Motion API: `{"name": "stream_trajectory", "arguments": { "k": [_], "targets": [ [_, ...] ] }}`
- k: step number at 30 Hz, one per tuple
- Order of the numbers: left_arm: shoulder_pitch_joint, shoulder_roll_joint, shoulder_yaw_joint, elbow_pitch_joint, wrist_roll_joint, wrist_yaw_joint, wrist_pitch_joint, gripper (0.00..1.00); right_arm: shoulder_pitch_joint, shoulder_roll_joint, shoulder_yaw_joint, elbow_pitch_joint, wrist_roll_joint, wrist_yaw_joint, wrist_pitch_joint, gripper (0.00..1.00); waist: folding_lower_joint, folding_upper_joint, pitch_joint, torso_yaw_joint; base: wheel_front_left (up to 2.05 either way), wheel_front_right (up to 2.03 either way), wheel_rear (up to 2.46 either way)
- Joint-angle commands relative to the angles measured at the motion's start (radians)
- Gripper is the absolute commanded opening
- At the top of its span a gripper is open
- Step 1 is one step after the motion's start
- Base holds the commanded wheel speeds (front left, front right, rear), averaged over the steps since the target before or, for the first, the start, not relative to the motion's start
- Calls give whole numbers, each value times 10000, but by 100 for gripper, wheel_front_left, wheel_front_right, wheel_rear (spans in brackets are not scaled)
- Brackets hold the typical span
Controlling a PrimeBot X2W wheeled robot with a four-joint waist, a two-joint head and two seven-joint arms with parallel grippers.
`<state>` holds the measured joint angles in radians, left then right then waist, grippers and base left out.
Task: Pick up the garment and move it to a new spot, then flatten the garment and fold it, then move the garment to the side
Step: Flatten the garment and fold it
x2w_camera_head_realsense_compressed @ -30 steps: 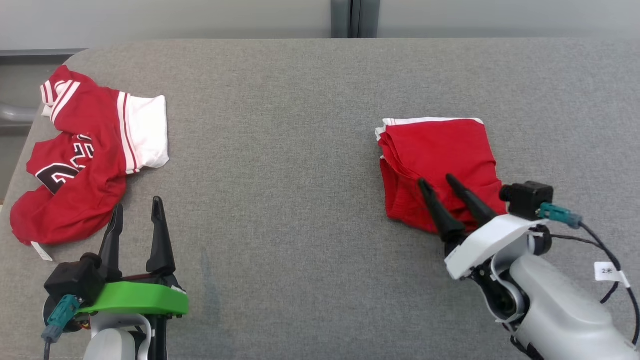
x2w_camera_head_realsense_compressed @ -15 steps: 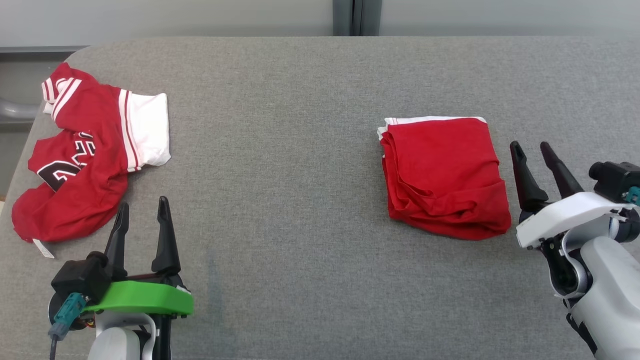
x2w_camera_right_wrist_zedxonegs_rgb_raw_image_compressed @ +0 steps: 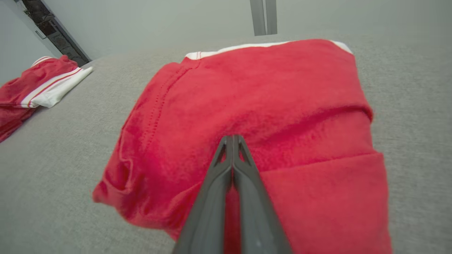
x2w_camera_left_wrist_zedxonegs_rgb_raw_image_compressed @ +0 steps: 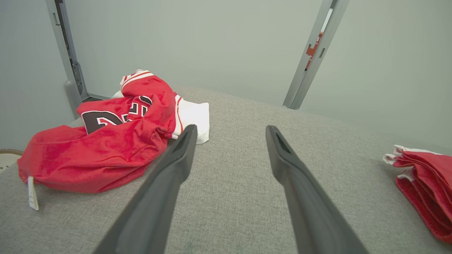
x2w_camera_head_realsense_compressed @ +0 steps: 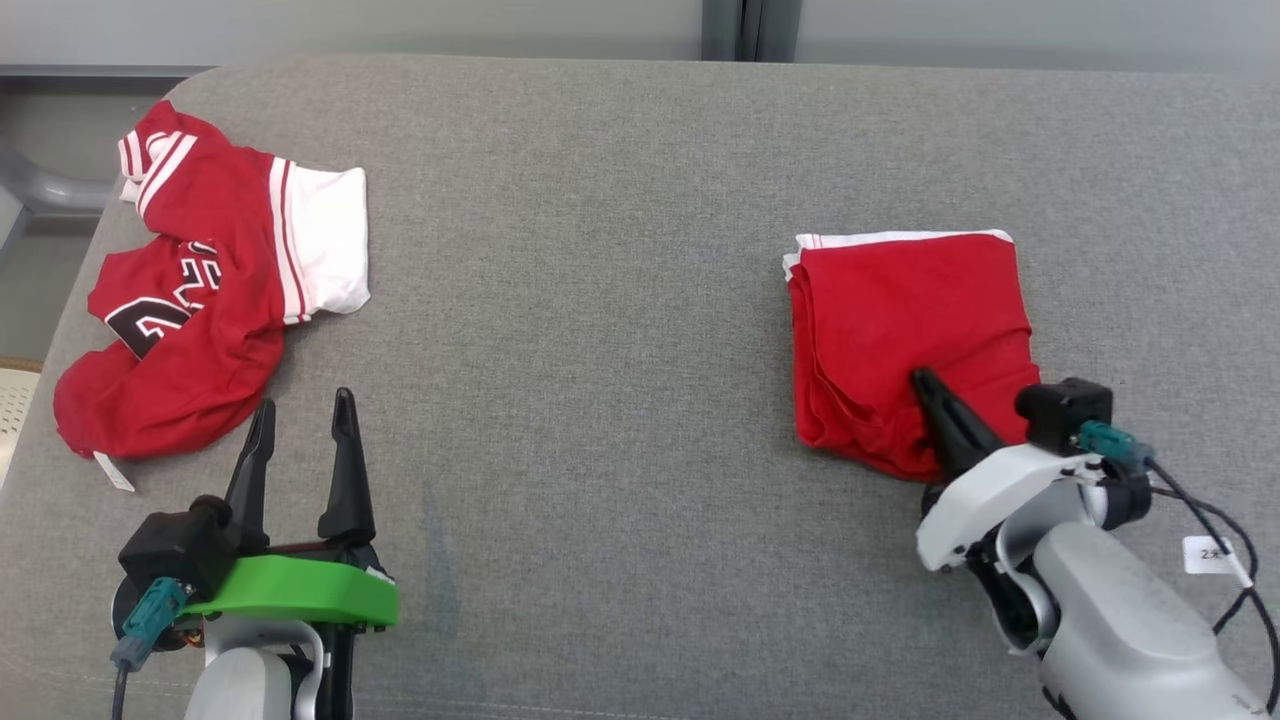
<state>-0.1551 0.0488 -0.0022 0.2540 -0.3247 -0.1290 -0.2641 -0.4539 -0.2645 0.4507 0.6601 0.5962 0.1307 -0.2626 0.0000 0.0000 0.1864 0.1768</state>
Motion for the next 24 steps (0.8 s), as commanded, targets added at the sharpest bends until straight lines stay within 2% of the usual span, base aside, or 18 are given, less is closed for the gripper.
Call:
{"name": "stream_trajectory", "arguments": {
  "k": [1, 5, 11, 24],
  "targets": [
    [-119, 33, -2, 8, -103, -27, -3, 100, 195, 109, 252, -141, -42, 3, -30, 0, 0, 0, 5, 20, 0, 0, 0],
    [-136, 33, 34, 6, -114, -27, -2, 100, 393, 483, 864, -666, -143, 1, -30, 0, 0, 0, 0, 8, 0, 0, 0],
    [-73, 33, 47, 16, -79, -26, -3, 100, 584, 835, 1189, -1429, -555, 1, -30, 0, 0, 0, -88, -145, 0, 0, 0],
    [194, 36, 616, -67, 518, -21, -3, 100, 1601, 519, -2067, -4041, -1851, 3, -31, 0, 0, 0, -547, -1107, 0, 0, 0]
  ]
}}
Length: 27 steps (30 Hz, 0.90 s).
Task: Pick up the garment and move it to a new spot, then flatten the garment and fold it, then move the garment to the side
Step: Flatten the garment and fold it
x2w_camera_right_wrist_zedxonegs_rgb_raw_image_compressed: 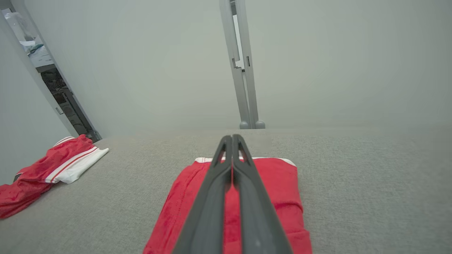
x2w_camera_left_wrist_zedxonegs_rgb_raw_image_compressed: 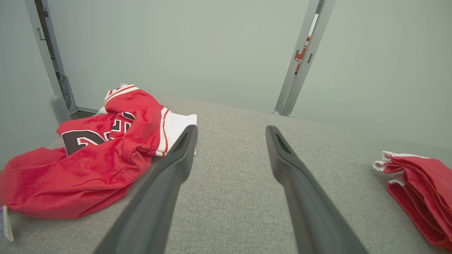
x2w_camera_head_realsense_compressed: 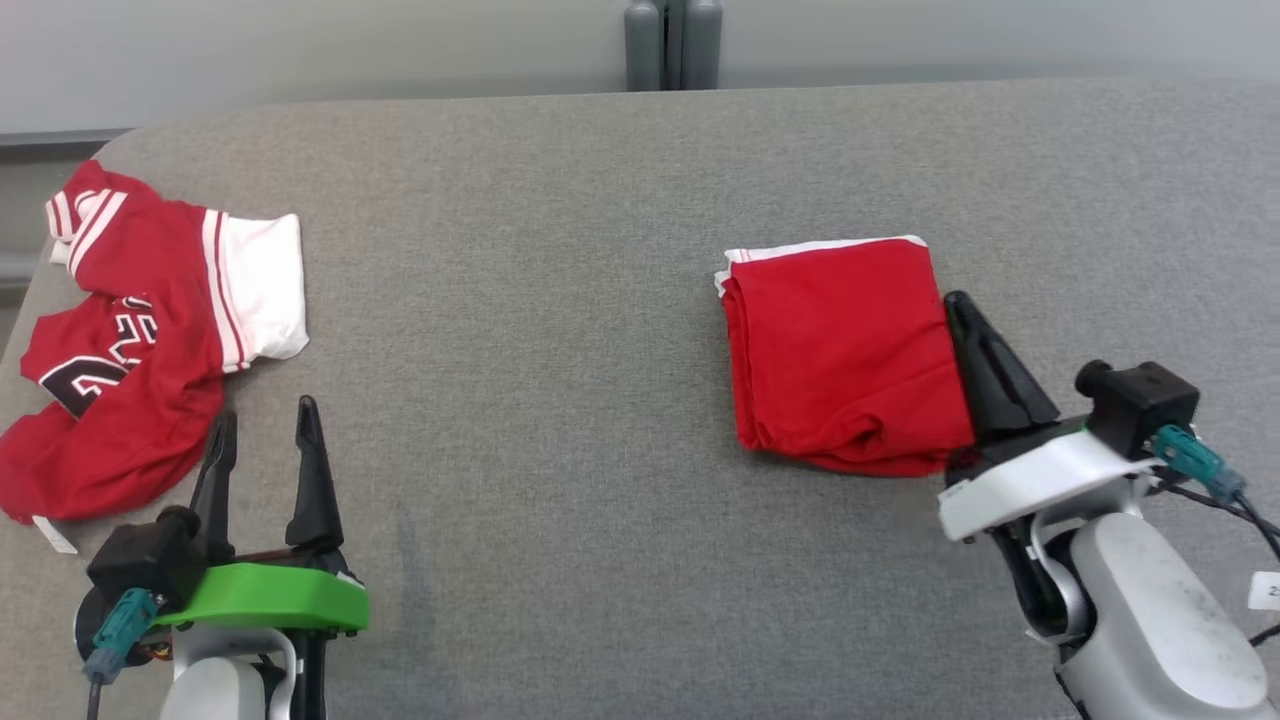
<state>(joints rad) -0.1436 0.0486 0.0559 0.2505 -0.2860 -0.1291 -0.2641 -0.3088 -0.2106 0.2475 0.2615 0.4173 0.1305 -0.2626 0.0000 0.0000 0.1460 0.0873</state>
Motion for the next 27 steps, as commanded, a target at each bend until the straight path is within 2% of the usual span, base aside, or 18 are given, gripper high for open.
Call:
{"name": "stream_trajectory", "arguments": {
  "k": [1, 2, 3, 4, 5, 6, 12, 27],
  "targets": [
    [76, 37, 82, -43, 181, -21, -3, 100, 265, -60, -279, -156, -140, 5, -31, 0, 0, 0, -167, -278, 0, 0, 0],
    [75, 47, 113, -58, 255, -21, -2, 100, 393, -95, -531, -280, -214, 5, -31, 1, 0, 0, -188, -346, 0, 0, 0],
    [100, 49, 138, -97, 303, -20, -3, 100, 486, -112, -724, -350, -253, 3, -29, 12, 0, 0, -207, -404, 0, 0, 0],
    [137, 55, 178, -119, 349, -20, -3, 100, 618, -129, -925, -423, -297, 5, -31, 40, 0, 0, -225, -463, 0, 0, 0],
    [169, 67, 213, -131, 416, -19, -3, 100, 710, -141, -1053, -459, -341, 5, -31, 52, 0, 0, -242, -520, 0, 0, 0],
    [201, 87, 242, -140, 490, -18, -2, 100, 795, -137, -1236, -549, -388, 5, -31, 100, 0, 0, -262, -581, 0, 0, 0],
    [301, 145, 280, -114, 839, -2, -2, 100, 1429, 23, -1855, -778, -381, 5, -31, 100, 0, 0, -375, -755, 0, 0, 0],
    [695, 217, 172, 117, 920, 62, -3, 100, 2764, 324, -2109, -1171, -821, 5, -31, 100, 0, 0, -990, -530, 0, 0, 0]
  ]
}}
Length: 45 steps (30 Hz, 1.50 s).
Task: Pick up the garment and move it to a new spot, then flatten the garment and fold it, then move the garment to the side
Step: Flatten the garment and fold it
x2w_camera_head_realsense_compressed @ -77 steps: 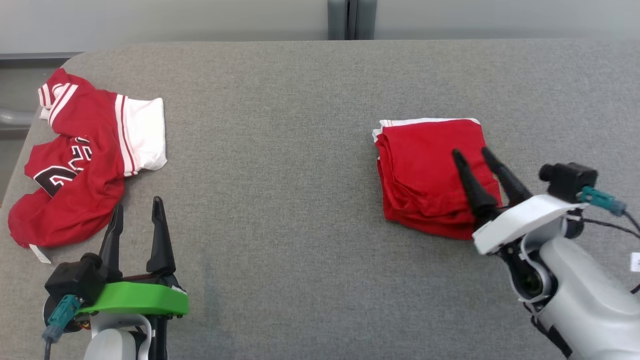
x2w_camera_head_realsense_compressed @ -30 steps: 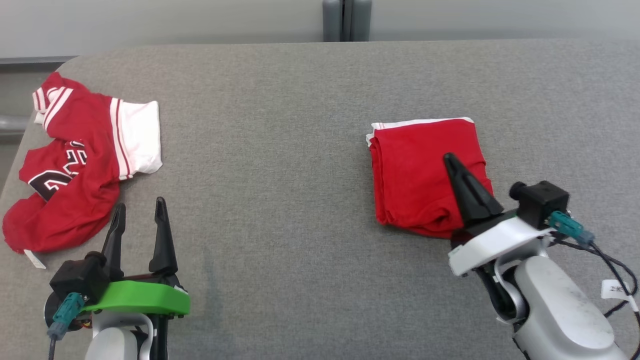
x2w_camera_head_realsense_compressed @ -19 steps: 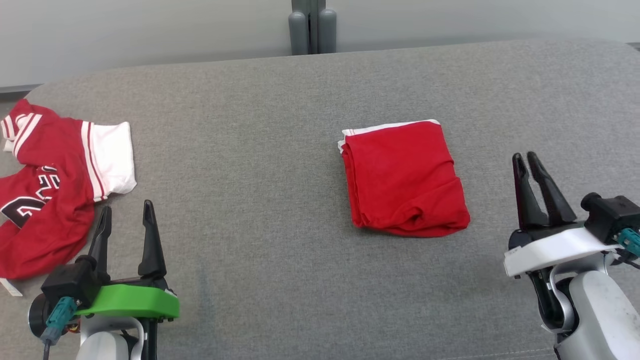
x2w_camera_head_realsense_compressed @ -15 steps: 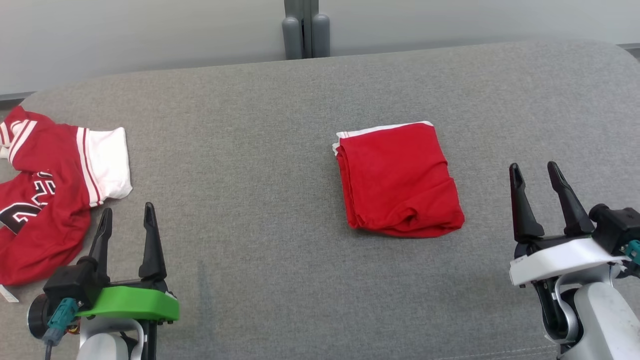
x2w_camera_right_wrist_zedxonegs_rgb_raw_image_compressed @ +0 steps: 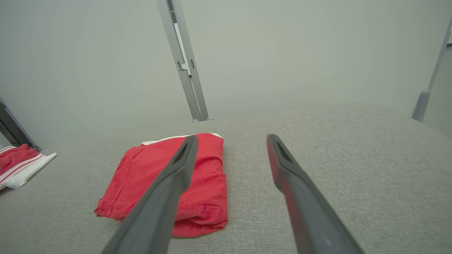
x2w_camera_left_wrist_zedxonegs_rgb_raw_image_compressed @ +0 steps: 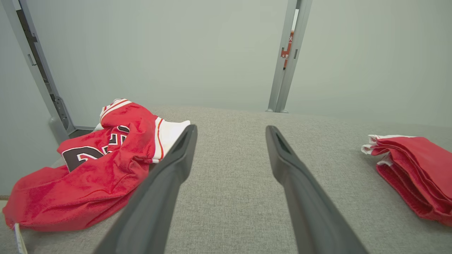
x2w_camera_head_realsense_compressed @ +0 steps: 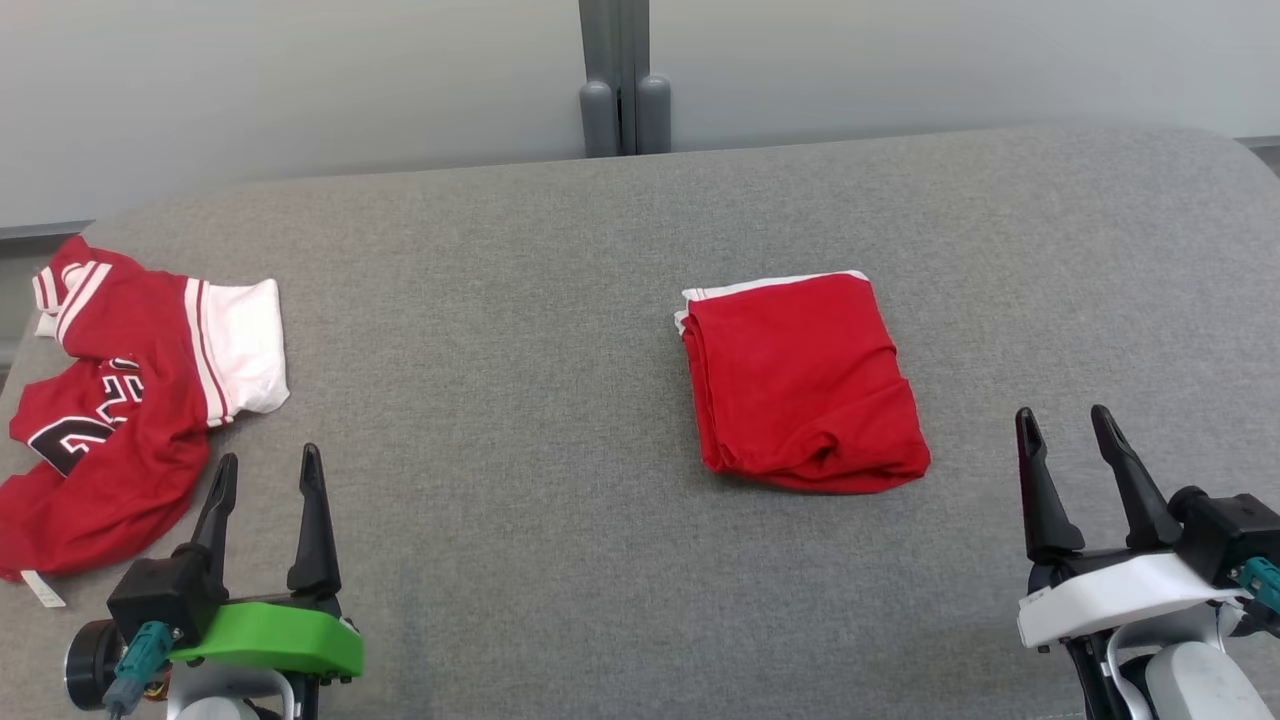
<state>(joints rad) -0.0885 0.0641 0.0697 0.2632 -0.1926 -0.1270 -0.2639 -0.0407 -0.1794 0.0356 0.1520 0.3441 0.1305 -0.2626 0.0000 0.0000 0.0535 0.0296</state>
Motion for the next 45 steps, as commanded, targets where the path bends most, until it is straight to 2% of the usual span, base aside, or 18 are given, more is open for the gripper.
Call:
{"name": "stream_trajectory", "arguments": {
  "k": [1, 19, 45],
  "targets": [
    [196, 63, 38, -14, -17, 57, -5, 100, 126, 20, 25, -100, -122, 5, -31, 100, 0, 0, -109, 63, 0, 0, 0],
    [652, 290, 21, -373, -103, 299, 145, 100, 349, 385, 147, -463, -456, 3, 734, 100, 0, 0, -423, 126, 0, 0, 0],
    [738, 437, -185, -622, -289, 429, 260, 100, 221, 412, 222, -206, -630, 3, 745, 100, 0, 0, -385, 166, 0, 0, 0]
  ]
}}
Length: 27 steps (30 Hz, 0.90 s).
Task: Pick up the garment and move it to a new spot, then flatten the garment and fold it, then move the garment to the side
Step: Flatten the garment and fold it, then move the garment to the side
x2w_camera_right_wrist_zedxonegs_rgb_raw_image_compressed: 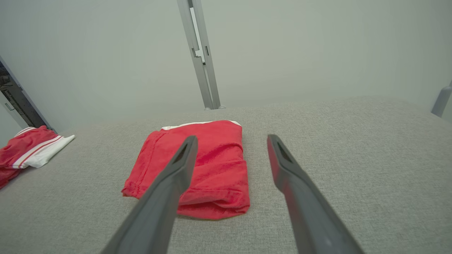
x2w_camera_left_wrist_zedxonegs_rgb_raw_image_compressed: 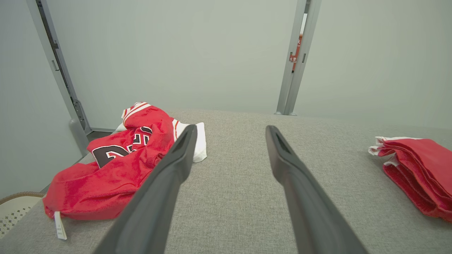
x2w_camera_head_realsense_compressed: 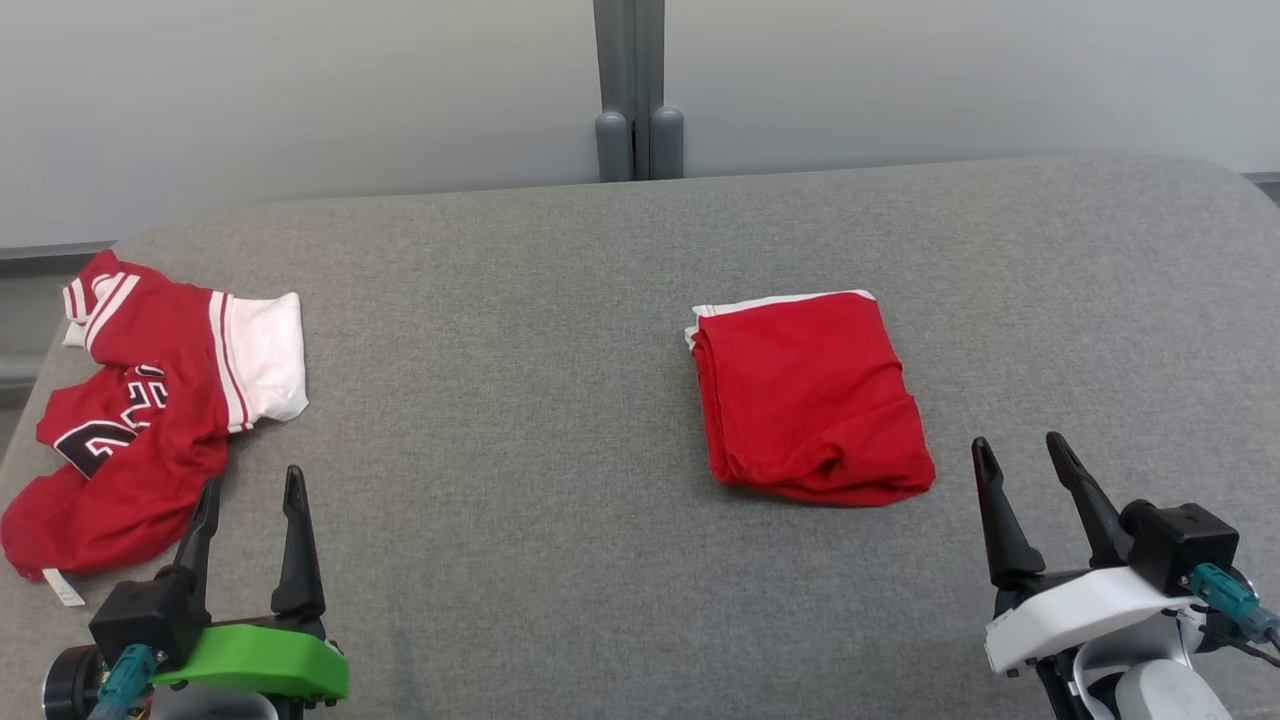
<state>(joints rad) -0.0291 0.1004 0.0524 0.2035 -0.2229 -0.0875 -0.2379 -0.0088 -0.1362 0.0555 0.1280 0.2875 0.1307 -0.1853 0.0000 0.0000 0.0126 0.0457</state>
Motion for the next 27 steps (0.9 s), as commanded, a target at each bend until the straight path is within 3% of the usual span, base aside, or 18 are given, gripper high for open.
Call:
{"name": "stream_trajectory", "arguments": {
  "k": [1, 13, 27],
  "targets": [
    [129, 80, -28, -31, 13, 32, -4, 100, -183, -55, 58, 68, -89, 1, -22, 100, 0, 0, 47, 9, 0, 0, 0],
    [-474, 56, -342, -67, 1, -10, -44, 100, -2565, -912, 740, 1489, -213, 1, 114, 100, 0, 0, 833, 281, 0, 0, 0],
    [-1561, -205, -921, 366, -115, -94, -231, 100, -5406, -1263, 1477, 5288, -192, 1, 289, 100, 0, 0, 2265, 1055, 0, 0, 0]
  ]
}}
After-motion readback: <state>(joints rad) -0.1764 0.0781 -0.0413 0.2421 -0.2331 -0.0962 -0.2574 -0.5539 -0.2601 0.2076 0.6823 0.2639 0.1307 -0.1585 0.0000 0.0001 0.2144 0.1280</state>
